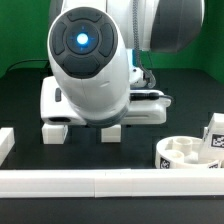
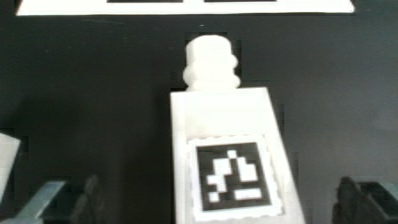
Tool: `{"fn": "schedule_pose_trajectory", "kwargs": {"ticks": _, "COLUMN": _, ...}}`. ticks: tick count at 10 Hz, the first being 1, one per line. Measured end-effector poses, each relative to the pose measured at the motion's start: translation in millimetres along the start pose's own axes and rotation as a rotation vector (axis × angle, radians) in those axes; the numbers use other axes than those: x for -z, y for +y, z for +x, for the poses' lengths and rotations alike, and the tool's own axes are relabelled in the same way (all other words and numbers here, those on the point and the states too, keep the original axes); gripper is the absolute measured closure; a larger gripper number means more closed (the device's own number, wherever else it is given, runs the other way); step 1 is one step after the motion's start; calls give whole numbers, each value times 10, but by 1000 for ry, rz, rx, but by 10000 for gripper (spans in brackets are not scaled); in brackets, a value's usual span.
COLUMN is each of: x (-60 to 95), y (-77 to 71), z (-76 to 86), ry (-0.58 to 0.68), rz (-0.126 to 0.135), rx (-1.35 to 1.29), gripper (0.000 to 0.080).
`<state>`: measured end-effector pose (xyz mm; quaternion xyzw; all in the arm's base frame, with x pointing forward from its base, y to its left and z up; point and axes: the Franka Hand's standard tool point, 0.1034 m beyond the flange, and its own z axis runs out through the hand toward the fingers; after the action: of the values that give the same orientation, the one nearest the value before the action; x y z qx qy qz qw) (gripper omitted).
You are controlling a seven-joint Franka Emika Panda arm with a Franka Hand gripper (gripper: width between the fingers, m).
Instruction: Assemble stool
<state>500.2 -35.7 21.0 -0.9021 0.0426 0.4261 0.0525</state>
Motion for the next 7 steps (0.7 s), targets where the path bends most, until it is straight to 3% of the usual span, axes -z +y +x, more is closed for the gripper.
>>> {"fn": "schedule_pose_trajectory", "kwargs": {"ticks": 2, "x": -33, "y": -13, "z": 6, "ry": -14, "rz": -1, "rx": 1, "gripper": 151}}
{"fn": "schedule_pose_trajectory", "kwargs": {"ticks": 4, "x": -146, "y": -20, "z": -81, "ry": -146, "rz": 5, "rx": 1, "gripper": 151}}
{"fn": "schedule_pose_trajectory", "kwargs": {"ticks": 6, "x": -100, "y": -19, "z": -5, "ry": -154, "rz": -12, "rx": -1, "gripper": 151}}
{"fn": "schedule_pose_trajectory", "kwargs": {"ticks": 7, "x": -109, "y": -23, "z": -7, "ry": -154, "rz": -12, "rx": -1, "gripper": 278}}
